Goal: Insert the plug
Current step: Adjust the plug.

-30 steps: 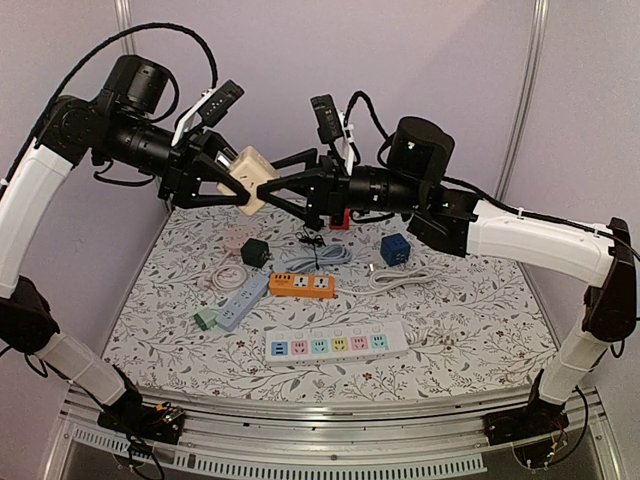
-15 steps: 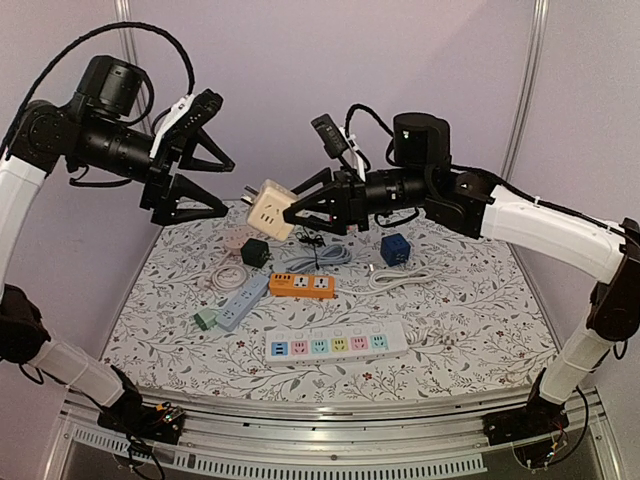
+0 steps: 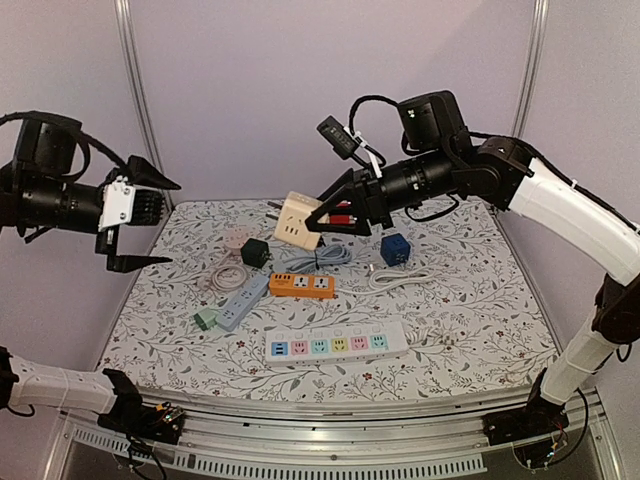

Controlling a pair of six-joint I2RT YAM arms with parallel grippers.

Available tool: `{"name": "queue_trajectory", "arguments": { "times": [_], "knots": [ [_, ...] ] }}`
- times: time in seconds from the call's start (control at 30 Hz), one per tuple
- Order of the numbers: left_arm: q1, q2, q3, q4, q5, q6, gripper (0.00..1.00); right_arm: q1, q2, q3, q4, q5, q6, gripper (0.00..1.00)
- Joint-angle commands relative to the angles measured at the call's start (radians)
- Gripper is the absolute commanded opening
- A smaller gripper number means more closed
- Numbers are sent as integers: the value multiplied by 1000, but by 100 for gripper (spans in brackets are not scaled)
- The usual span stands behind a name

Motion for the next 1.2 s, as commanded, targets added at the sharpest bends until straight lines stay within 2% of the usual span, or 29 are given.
{"name": "queue_trajectory", "arguments": {
  "times": [0.0,0.03,0.1,0.17,0.33,0.47,0.57,0.67,0.87,0.97,1.1,1.13,1.17],
  "knots": [
    [-57,-194,-269,297,187,363,99,71,39,69,-63,117,14,0],
    [-84,-202,-320,353,209,420,99,81,47,79,-64,124,11,0],
    [-166,-170,-360,405,156,454,99,96,59,91,-63,133,11,0],
    [-244,-106,-340,418,82,386,100,107,61,92,-64,140,11,0],
    [-367,5,-298,465,46,277,99,118,64,96,-98,158,-1,0],
    [-386,41,-315,462,22,265,100,122,64,98,-109,147,-17,0],
    [-394,66,-316,499,-1,197,98,125,69,102,-112,131,-26,0],
    [-396,98,-299,533,-40,138,87,127,77,111,-132,105,-48,0],
    [-399,104,-320,539,-64,130,76,127,78,118,-141,84,-50,0],
    [-402,104,-327,540,-72,133,59,127,83,125,-136,60,-50,0],
    [-416,100,-325,544,-73,139,8,127,86,124,-135,60,-50,0],
    [-421,96,-327,552,-74,139,0,128,86,124,-130,70,-50,3],
    [-425,92,-333,563,-76,133,0,127,86,120,-115,87,-40,18]
  ]
}}
